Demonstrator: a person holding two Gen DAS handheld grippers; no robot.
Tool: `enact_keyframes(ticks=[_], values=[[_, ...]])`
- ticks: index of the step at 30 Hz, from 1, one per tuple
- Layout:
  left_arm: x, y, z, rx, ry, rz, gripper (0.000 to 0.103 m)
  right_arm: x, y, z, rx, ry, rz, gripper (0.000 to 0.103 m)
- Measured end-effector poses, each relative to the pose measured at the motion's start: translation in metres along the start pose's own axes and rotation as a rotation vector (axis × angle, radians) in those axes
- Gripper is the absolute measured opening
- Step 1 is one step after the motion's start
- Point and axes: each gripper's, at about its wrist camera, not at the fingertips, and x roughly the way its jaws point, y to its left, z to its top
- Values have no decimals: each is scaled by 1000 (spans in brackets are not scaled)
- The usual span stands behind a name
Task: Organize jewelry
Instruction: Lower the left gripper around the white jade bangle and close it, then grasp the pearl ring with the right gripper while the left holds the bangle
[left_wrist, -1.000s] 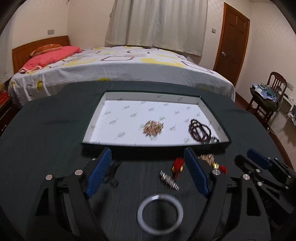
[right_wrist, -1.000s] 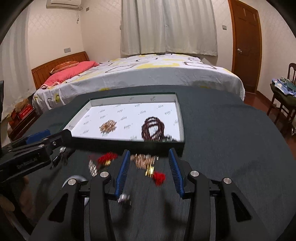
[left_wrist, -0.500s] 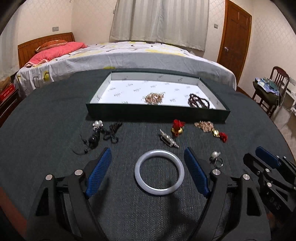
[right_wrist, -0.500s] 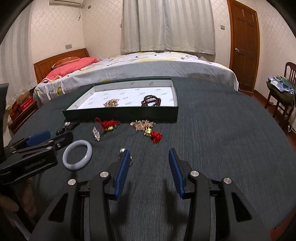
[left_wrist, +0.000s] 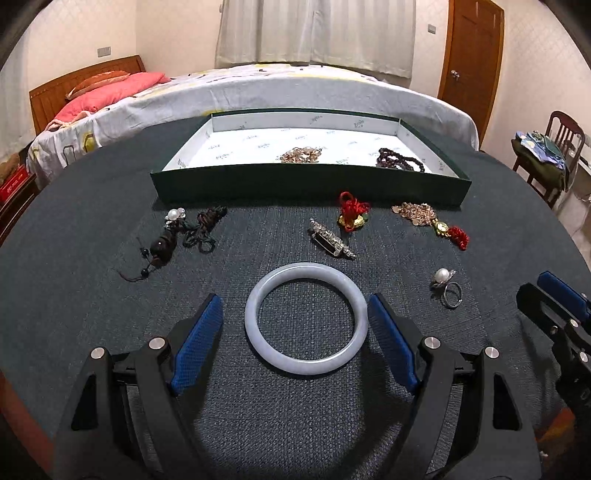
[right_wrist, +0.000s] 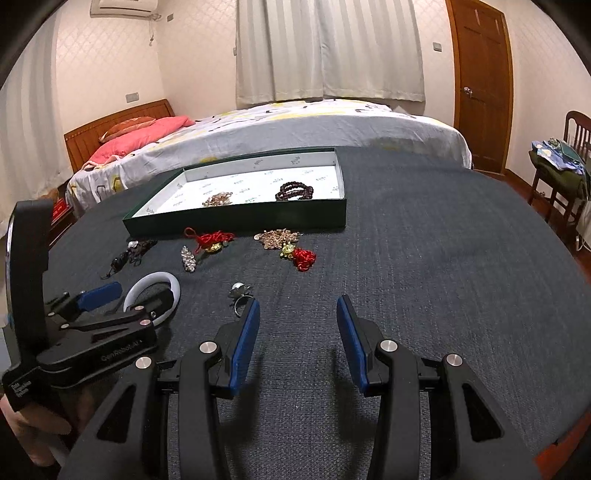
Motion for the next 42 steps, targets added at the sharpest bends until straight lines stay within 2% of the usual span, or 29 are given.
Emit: enact_keyframes(ticks=[7, 10, 22, 32, 36, 42], values=[[3, -5, -1, 35, 15, -8, 78, 3, -1, -1, 2, 14, 4, 43], [5, -4, -1, 44, 26, -20, 70, 3, 0, 0, 4, 17, 6, 43], [2, -1, -1, 54, 14, -23, 69, 6, 3, 2, -3, 26, 13, 44], [-28, 22, 16, 32, -57, 17, 69, 21, 19, 9, -15, 61, 60, 43], [-32, 36, 18, 9, -58, 36, 69, 34, 27, 15, -14, 98, 85, 43], [-28, 56, 16, -33, -39, 62, 69, 51, 38, 16, -47, 151, 78, 42]])
